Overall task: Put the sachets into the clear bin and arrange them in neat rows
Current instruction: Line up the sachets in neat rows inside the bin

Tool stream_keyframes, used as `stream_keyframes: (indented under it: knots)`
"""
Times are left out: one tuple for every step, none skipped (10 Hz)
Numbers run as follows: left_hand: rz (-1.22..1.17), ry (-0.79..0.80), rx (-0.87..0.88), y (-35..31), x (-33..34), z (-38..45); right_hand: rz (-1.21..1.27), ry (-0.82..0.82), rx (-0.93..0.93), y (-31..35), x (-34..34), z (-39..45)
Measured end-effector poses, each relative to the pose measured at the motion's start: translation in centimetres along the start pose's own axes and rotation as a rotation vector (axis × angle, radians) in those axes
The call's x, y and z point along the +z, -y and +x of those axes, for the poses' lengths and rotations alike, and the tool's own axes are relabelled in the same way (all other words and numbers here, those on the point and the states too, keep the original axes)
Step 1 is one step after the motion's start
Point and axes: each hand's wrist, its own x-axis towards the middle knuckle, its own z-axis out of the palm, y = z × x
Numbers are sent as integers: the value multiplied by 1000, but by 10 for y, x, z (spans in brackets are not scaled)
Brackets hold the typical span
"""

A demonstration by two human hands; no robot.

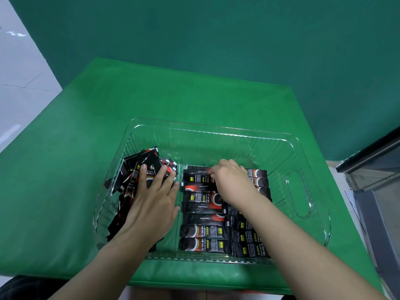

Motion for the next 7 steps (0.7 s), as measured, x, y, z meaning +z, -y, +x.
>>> stream_keyframes:
  knots:
    - [-6, -7, 4, 0, 0, 0, -36, -9, 9, 0, 0, 2]
    - [-2, -9, 3, 0, 0, 0, -39, -64, -4, 4, -1, 1]
    - [1, -8, 2, 0, 0, 0, -29, -82, -62, 7, 1, 1]
    - [9, -8, 1, 0, 0, 0, -23, -38, -84, 8, 5, 3]
    - [8, -13, 0, 0, 0, 0, -18, -20, -67, 8, 7, 5]
    - [-2, -28, 0, 0, 0, 0, -14, -18, -35, 7, 9, 5]
    - [-5, -35, -3, -1, 0, 0, -10, -30, -12, 8, 9, 4]
